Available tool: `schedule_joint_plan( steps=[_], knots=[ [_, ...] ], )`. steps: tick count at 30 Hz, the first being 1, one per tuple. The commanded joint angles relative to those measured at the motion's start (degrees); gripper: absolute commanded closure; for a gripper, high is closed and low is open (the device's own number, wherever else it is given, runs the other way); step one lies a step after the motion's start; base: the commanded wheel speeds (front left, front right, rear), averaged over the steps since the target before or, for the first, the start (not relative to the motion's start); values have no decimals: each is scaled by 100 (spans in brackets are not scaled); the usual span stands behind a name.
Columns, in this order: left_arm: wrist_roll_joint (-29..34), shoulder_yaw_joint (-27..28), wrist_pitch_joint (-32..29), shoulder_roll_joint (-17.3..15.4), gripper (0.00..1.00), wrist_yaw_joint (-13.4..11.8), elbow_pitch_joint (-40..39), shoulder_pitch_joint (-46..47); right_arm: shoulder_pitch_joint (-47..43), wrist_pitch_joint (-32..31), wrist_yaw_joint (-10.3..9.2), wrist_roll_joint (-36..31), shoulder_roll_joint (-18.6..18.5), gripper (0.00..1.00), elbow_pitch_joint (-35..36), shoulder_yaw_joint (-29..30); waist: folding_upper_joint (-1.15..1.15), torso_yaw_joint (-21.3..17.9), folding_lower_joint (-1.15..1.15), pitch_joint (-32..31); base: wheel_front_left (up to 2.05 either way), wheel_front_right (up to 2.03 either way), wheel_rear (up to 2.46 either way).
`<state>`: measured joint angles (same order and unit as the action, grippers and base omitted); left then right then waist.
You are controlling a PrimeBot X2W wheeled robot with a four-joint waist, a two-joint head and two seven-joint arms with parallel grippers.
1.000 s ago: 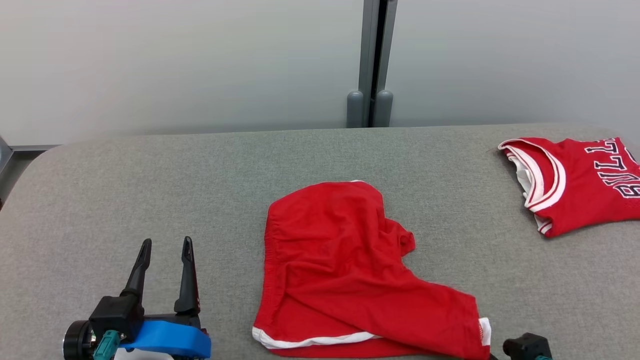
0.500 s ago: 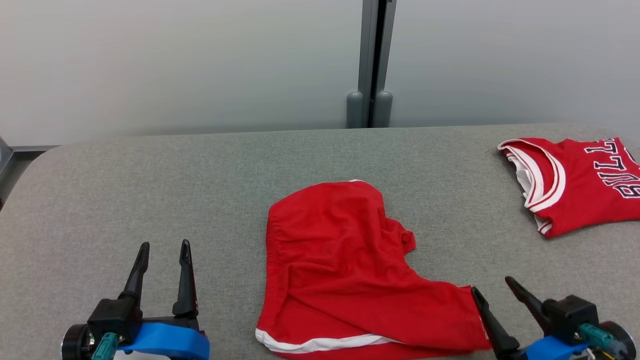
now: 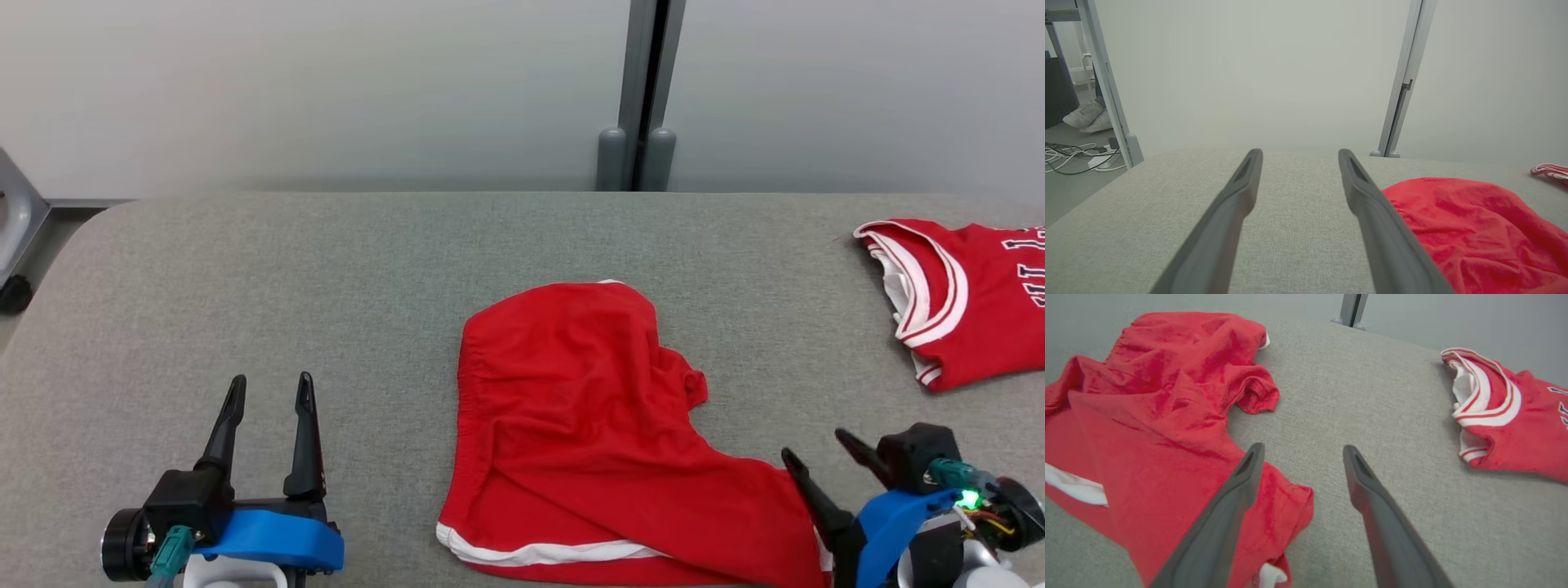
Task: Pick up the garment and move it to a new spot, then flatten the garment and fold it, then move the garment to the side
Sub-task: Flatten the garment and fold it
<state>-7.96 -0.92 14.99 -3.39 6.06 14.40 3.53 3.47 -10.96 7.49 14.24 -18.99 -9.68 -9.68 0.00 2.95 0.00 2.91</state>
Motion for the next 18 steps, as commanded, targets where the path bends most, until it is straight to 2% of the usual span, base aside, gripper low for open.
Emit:
schedule_joint_plan(
  steps=[1,11,12,13,14,15,18],
  knots=[
    [37,3,27,0,0,9,6,74,111,-32,1,107,-47,0,-116,-50,0,51,0,52,0,0,0],
    [40,0,27,21,0,48,19,186,312,-293,1,455,-73,0,-1008,-534,0,198,0,225,0,0,0],
    [35,4,27,25,0,52,22,197,341,-320,1,502,-56,5,-1076,-570,0,201,0,235,0,0,0],
    [31,10,27,26,0,55,24,209,367,-339,1,534,-53,56,-1130,-606,0,204,0,244,0,0,0],
    [27,12,27,29,0,52,29,216,406,-274,1,560,-50,82,-1156,-632,0,206,0,251,0,0,0],
    [21,12,27,31,0,55,34,223,461,-200,1,568,-62,100,-1190,-649,0,208,0,258,0,0,0],
    [15,7,27,37,0,59,45,245,629,149,1,535,-73,100,-1240,-601,0,209,0,268,0,0,0]
  ],
)
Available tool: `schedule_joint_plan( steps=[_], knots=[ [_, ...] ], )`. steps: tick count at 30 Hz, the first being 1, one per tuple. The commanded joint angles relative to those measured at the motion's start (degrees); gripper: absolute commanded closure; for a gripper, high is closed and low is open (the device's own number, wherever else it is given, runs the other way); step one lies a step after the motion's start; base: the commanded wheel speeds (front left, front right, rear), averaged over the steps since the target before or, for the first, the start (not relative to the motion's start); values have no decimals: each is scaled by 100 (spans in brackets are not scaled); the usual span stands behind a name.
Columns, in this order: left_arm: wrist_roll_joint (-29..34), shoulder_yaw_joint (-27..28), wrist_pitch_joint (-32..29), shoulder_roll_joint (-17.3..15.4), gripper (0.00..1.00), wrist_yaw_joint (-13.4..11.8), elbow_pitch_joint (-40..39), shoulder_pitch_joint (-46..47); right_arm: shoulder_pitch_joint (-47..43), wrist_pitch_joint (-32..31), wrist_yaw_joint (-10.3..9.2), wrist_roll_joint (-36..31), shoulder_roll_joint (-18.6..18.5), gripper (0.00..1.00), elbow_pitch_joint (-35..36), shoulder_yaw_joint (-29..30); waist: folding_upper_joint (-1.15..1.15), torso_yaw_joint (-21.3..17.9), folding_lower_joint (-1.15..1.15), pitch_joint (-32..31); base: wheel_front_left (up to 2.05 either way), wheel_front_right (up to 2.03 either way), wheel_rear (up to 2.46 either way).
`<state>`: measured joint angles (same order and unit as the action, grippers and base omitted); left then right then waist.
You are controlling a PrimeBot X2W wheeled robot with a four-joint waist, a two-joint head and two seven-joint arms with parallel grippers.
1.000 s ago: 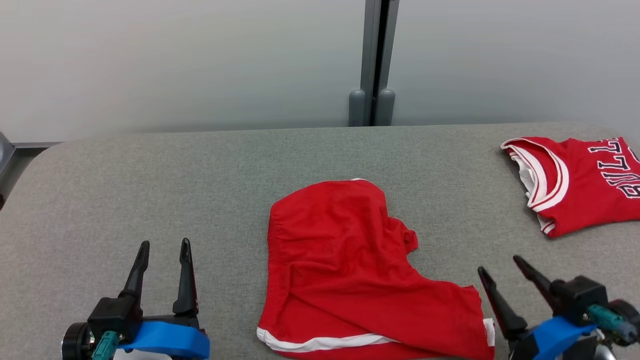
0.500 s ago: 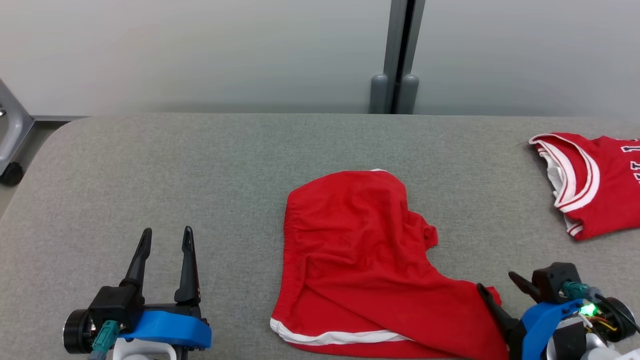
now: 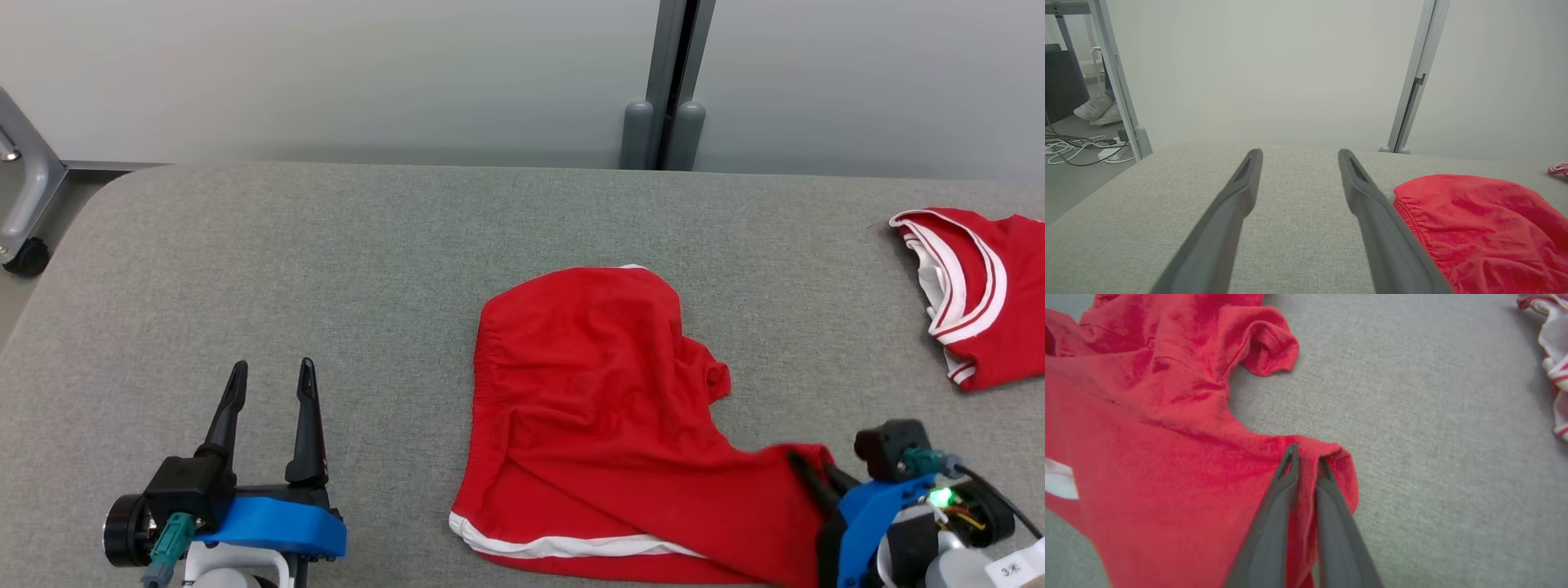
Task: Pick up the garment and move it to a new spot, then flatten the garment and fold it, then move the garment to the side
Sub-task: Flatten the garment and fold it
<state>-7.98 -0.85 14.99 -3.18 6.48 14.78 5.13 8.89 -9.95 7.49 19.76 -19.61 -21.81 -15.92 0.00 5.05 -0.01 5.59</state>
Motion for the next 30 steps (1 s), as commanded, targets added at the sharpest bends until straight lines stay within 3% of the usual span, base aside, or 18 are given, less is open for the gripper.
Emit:
schedule_joint_plan(
  steps=[1,11,21,23,24,30],
  knots=[
    [18,-2,27,17,0,15,9,92,139,139,1,-23,-15,100,-57,40,0,-2,1,-1,0,0,0],
    [11,-32,27,23,0,30,43,132,849,457,1,153,50,100,-529,185,0,38,1,28,0,0,0],
    [-18,-106,27,29,0,54,98,254,1972,766,1,401,276,100,-2149,246,0,175,1,160,0,0,0],
    [-26,-110,27,31,0,48,103,271,2132,932,1,400,355,13,-2421,176,0,179,1,171,0,0,0],
    [-27,-105,27,30,0,50,102,273,2198,1021,1,424,379,0,-2518,149,0,174,1,170,0,0,0],
    [25,-50,27,31,0,48,101,192,2330,1776,1,530,346,0,-2834,20,0,11,1,52,0,0,0]
  ],
)
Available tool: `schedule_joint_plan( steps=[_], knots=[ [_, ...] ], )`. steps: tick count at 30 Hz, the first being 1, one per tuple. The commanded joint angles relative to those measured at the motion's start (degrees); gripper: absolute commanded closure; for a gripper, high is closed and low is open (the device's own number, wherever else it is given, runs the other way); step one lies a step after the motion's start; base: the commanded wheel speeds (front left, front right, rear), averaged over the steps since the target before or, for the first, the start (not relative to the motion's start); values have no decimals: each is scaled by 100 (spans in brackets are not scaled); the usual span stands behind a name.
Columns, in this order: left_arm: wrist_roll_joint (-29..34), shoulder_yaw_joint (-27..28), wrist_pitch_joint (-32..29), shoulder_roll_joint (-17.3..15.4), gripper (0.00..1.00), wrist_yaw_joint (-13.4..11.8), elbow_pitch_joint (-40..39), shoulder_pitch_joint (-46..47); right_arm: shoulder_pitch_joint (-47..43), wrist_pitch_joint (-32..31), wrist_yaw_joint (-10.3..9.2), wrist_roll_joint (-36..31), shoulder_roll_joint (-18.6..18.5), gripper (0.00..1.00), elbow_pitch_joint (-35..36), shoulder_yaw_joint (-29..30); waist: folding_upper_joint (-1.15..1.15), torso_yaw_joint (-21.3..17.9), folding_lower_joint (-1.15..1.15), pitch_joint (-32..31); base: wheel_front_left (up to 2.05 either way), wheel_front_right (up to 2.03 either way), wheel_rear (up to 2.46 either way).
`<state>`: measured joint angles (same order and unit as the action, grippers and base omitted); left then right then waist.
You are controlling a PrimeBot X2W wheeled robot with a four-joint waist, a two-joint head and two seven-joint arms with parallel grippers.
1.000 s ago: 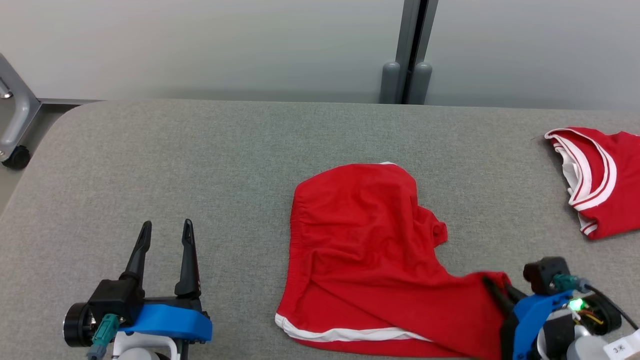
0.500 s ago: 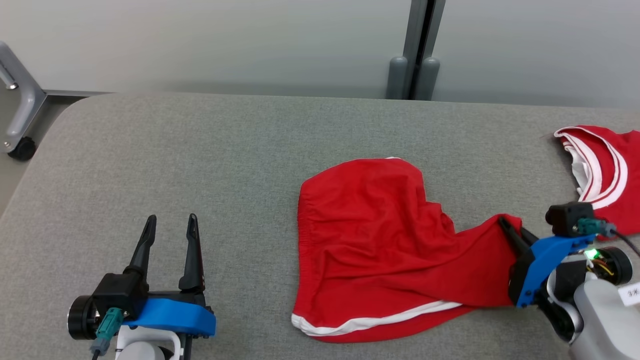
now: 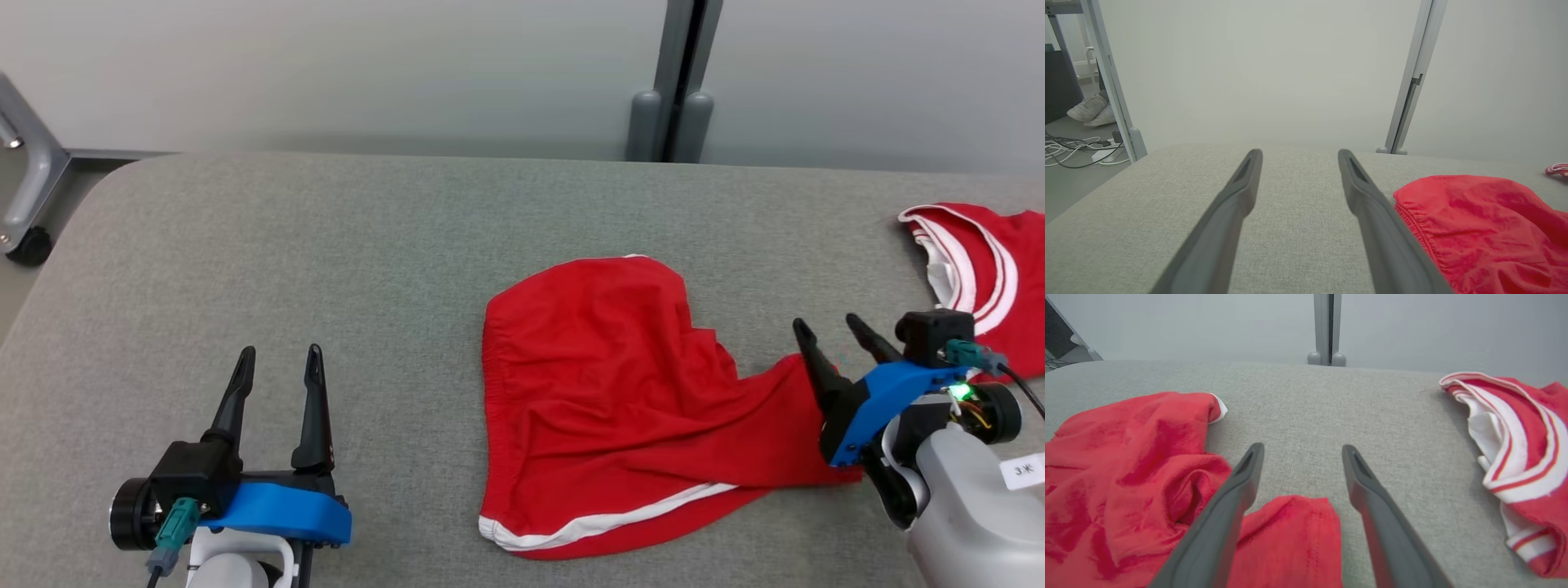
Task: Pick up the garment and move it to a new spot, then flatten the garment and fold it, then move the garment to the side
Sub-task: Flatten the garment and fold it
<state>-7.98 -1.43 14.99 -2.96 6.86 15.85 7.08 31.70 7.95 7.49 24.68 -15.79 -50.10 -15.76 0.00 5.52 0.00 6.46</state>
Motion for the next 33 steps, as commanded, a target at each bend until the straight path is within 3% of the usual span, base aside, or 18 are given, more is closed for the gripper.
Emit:
schedule_joint_plan(
  steps=[1,9,20,28,33],
  knots=[
    [38,14,27,9,0,7,-10,-33,32,126,1,55,-56,0,-3,5,0,-75,0,-67,0,0,0],
    [107,156,27,4,0,-27,-92,-272,-364,698,1,41,-165,0,660,257,0,-461,0,-305,0,0,0],
    [133,168,27,3,0,-31,-160,-477,-2004,724,1,-668,352,0,2682,1099,0,-700,0,-490,0,0,0],
    [109,178,27,5,0,-23,-150,-545,-3016,359,1,-1143,784,0,3693,1351,0,-729,0,-549,0,0,0],
    [123,167,27,6,0,-24,-165,-544,-3208,105,1,-1303,844,0,4014,1433,0,-727,0,-543,0,0,0]
  ],
)
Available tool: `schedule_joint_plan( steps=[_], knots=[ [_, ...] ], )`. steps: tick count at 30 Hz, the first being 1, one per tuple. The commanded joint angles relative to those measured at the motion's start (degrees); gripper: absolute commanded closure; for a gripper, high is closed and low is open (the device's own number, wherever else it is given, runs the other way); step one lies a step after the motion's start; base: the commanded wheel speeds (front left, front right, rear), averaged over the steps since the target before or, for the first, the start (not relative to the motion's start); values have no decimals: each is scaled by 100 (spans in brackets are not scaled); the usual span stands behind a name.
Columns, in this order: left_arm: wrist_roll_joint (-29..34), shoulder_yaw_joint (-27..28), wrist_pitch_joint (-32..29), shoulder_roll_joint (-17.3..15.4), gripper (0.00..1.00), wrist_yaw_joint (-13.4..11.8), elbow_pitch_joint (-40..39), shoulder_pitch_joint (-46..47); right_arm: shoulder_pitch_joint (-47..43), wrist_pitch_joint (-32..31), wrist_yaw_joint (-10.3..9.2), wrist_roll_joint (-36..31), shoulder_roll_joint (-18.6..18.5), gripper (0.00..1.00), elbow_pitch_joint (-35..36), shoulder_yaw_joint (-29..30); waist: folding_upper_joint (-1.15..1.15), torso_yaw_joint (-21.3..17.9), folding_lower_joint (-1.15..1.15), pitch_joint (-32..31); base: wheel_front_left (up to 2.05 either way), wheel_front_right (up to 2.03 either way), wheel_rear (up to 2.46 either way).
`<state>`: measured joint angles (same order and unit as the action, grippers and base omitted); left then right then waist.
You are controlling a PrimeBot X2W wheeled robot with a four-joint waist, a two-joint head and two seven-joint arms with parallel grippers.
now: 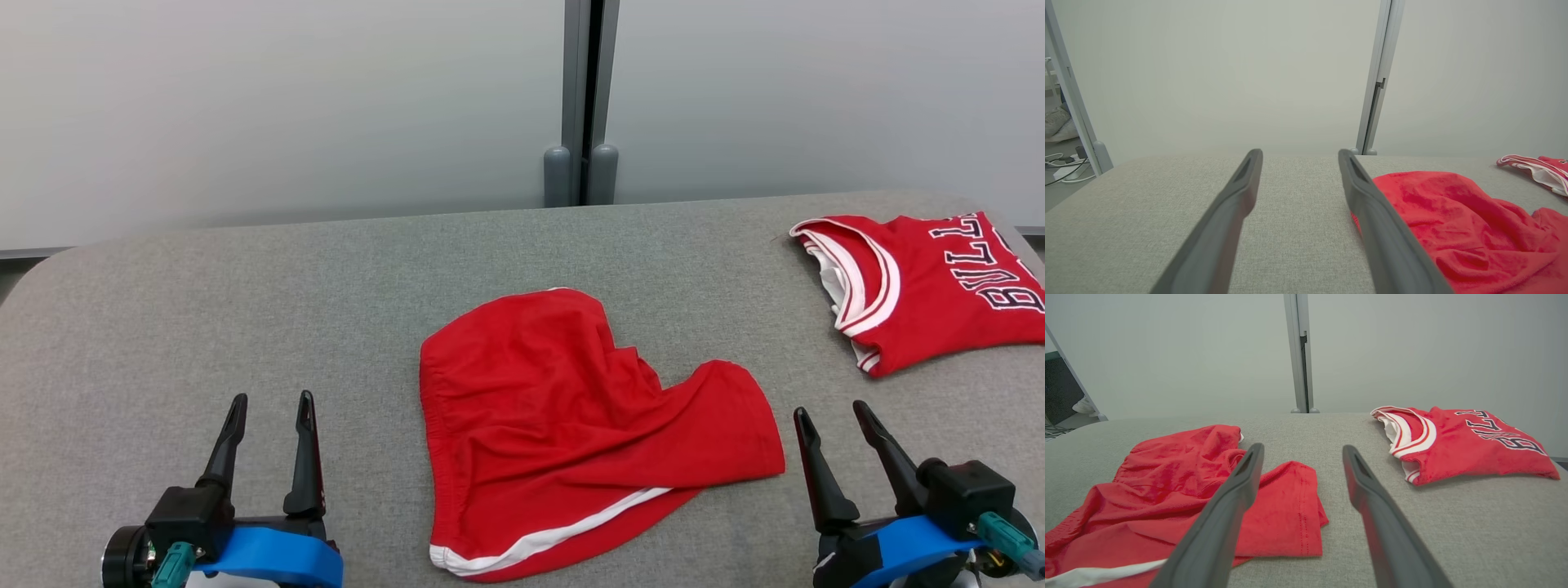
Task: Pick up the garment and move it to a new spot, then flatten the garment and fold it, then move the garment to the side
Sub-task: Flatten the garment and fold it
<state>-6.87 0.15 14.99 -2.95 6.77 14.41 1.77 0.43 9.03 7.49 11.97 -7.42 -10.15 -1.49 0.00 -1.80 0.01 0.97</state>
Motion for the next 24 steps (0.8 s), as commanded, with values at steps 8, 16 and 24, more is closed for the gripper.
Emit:
schedule_joint_plan(
  steps=[8,16,24],
  knots=[
    [23,-25,27,6,0,-5,-35,116,290,-338,1,-145,-212,0,-174,-75,0,116,-1,140,0,0,0],
    [-2,-92,27,6,0,17,-9,248,742,-388,1,-79,-470,0,-1191,-311,0,326,-1,341,0,0,0],
    [-17,-106,27,7,0,30,4,348,1126,-172,1,-4,-510,0,-2215,-513,0,507,-1,518,0,0,0]
  ],
)
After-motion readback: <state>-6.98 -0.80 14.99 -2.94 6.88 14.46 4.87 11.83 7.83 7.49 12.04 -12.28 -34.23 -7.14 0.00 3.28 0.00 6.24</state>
